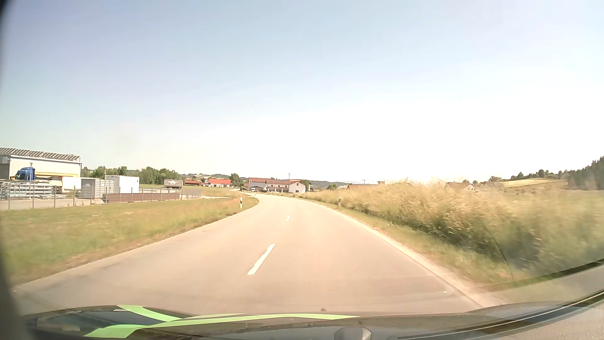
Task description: Follow the waypoints while adhering to traffic rules and regulations
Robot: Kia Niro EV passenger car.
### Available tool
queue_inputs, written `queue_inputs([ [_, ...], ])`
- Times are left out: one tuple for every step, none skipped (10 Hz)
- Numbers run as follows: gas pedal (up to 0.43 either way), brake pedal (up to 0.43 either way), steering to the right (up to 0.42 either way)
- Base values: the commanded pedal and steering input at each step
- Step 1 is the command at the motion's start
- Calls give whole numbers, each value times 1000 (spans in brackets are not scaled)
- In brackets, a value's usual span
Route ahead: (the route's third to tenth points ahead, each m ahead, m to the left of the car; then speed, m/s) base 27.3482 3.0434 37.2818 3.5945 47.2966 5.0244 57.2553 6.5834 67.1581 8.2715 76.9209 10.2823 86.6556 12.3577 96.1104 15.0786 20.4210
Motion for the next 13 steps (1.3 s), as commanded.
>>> queue_inputs([
  [260, 0, -19],
  [248, 0, -19],
  [220, 0, -18],
  [220, 0, -18],
  [220, 0, -19],
  [228, 0, -19],
  [240, 0, -19],
  [260, 0, -19],
  [268, 0, -18],
  [280, 0, -18],
  [280, 0, -17],
  [280, 0, -17],
  [268, 0, -16],
])
